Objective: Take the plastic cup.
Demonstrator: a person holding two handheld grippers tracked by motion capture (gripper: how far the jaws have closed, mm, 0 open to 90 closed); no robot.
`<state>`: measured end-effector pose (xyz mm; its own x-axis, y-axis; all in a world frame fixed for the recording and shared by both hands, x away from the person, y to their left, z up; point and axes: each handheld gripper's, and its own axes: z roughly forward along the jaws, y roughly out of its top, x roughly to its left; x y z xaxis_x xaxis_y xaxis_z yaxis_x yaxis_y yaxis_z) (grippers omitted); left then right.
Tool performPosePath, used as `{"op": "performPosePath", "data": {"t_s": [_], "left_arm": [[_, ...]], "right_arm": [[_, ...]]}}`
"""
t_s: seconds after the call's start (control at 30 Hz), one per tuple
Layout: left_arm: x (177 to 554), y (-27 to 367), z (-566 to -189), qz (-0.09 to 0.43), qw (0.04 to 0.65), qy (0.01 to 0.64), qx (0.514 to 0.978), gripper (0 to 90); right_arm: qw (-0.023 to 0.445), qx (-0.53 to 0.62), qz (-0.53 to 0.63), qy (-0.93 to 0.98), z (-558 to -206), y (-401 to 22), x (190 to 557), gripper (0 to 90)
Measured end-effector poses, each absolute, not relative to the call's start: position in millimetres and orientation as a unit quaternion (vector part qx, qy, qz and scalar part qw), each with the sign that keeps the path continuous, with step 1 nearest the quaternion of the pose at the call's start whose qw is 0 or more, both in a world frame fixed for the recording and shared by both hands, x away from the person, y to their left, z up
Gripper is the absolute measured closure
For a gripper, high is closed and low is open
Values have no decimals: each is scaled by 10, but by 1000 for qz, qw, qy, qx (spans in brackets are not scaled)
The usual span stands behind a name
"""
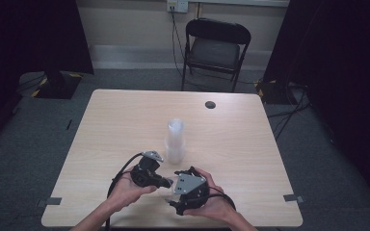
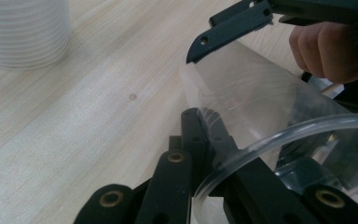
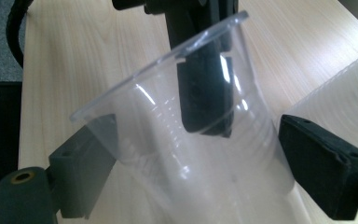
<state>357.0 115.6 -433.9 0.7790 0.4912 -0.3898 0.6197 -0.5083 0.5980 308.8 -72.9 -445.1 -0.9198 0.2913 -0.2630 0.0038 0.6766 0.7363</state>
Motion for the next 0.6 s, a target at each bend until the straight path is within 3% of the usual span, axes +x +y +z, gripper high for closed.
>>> {"op": "performPosePath", "data": {"t_s": [0.2,0.37,0.6], "left_arm": [[3560,1118,-4352,-94,382,318,863,896],[3557,1070,-4379,-95,376,314,867,889],[3561,1066,-4406,-91,368,318,869,887]], "right_arm": [[181,80,392,898,-4456,-681,3100,140],[175,71,408,893,-4434,-649,3048,225],[183,74,419,886,-4389,-643,3013,259]]}}
